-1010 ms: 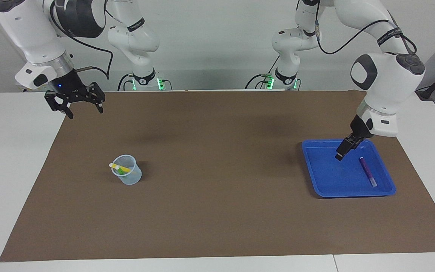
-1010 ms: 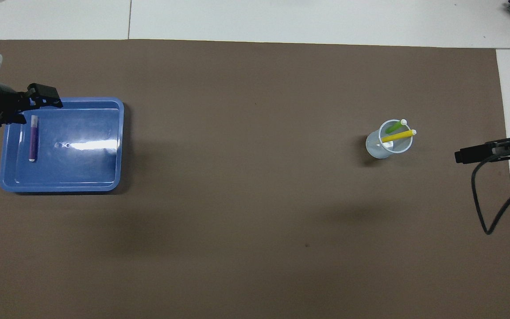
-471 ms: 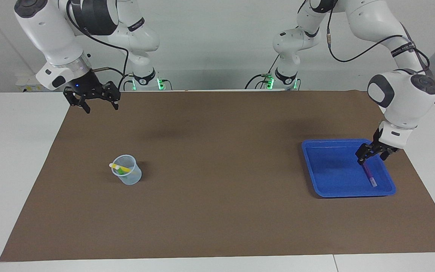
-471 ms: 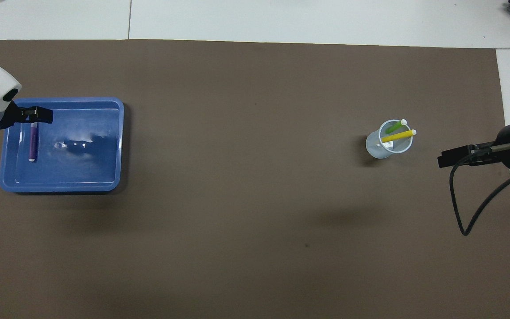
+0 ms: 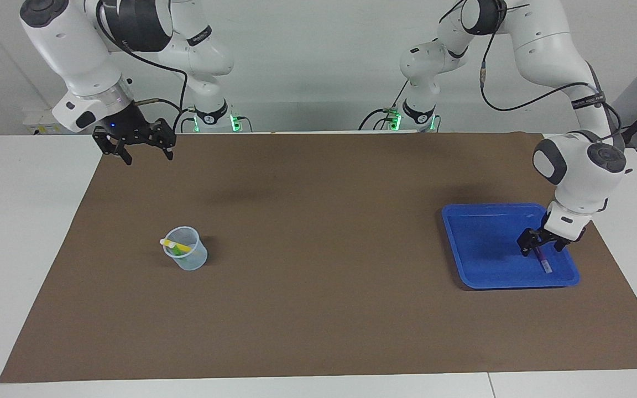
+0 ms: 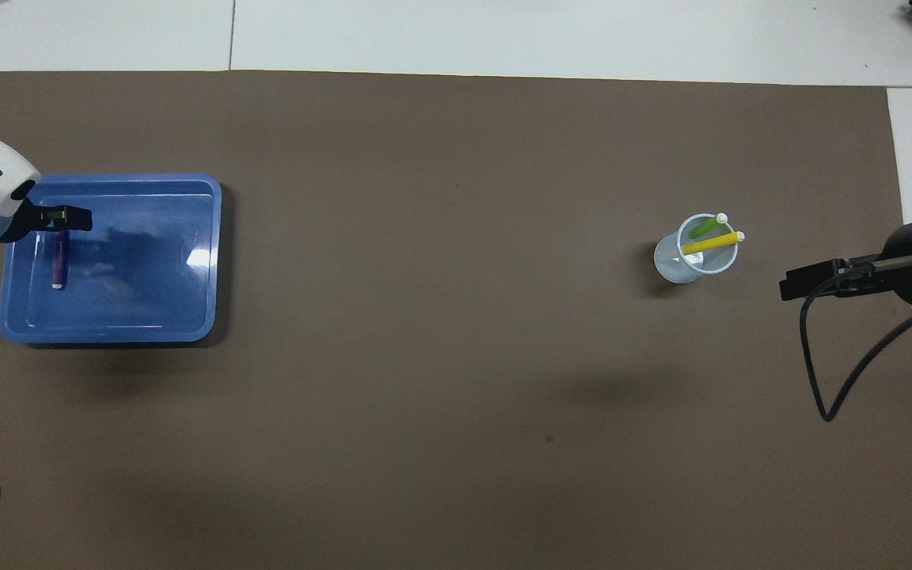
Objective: Transfer and insert pens with both arms
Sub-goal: 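Lower the left gripper toward the purple pen while the right gripper retracts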
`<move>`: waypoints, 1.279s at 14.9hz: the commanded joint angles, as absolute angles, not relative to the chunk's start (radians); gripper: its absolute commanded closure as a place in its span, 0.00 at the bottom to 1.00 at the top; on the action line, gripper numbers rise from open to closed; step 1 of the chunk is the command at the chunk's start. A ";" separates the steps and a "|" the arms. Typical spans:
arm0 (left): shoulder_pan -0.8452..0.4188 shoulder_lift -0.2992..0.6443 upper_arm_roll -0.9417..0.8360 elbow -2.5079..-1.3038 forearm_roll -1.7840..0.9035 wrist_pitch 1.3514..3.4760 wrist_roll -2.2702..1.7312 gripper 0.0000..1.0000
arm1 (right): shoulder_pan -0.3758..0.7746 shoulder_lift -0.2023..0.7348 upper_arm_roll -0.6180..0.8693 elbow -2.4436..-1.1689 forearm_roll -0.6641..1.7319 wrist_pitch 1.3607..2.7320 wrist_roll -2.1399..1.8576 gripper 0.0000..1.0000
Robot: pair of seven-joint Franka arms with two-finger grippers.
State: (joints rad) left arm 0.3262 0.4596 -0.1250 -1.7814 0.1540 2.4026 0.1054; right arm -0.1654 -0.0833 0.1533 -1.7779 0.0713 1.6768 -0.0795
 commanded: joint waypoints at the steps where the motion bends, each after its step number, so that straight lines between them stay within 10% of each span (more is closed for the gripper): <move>1: 0.354 0.453 -0.137 -1.804 0.172 2.422 0.115 0.00 | -0.152 -0.069 0.160 -1.746 0.055 1.658 -0.029 0.00; 11: 0.350 0.437 -0.135 -1.884 0.170 2.470 0.097 0.15 | -0.138 -0.054 0.160 -1.726 0.049 1.617 -0.035 0.00; 19: 0.350 0.433 -0.133 -1.891 0.170 2.459 0.097 0.69 | -0.152 -0.058 0.158 -1.738 0.051 1.641 -0.032 0.00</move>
